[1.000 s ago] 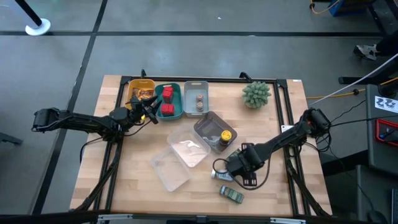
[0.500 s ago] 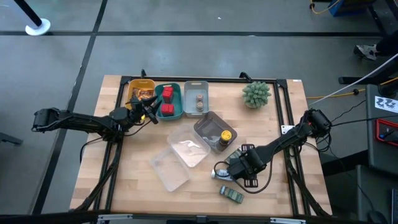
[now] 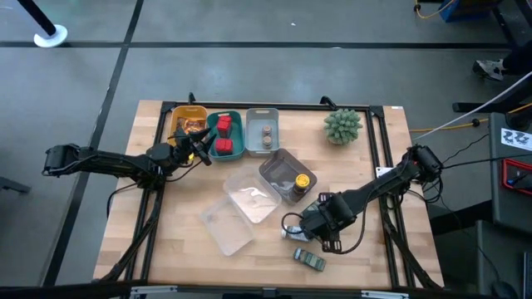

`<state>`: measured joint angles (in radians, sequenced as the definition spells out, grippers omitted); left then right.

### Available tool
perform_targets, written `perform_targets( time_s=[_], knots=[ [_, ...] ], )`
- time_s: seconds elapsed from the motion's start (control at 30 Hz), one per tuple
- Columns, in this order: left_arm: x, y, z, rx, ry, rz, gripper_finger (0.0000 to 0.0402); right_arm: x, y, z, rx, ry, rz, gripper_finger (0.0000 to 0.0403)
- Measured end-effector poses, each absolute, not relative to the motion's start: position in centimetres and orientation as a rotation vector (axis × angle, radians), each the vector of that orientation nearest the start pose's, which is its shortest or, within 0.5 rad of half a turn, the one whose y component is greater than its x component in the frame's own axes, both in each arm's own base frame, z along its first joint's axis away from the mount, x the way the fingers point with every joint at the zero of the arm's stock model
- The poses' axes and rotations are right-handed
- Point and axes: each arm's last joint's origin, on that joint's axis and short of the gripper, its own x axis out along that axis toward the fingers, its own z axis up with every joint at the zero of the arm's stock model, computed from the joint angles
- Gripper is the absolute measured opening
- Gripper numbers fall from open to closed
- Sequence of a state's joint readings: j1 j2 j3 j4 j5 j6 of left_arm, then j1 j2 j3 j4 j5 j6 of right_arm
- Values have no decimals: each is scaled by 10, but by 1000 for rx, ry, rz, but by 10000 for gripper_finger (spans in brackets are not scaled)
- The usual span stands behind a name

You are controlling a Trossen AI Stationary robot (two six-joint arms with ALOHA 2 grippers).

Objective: Sort spices by type
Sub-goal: Put the white seasoning bottle into the top transparent bin

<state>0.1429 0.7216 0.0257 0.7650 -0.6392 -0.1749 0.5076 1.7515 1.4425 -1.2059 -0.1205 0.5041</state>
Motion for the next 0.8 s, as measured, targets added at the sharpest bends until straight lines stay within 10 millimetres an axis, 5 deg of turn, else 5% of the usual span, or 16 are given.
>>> perform_targets(
  time_s=[0.43, 0.8],
  knots=[
    [135, 37, 173, -184, -138, 774, 155, 298, 145, 305, 66, 1445, 94, 210],
    [135, 37, 173, -184, -137, 774, 155, 333, 115, 319, -205, 1155, 139, 210]
  ],
)
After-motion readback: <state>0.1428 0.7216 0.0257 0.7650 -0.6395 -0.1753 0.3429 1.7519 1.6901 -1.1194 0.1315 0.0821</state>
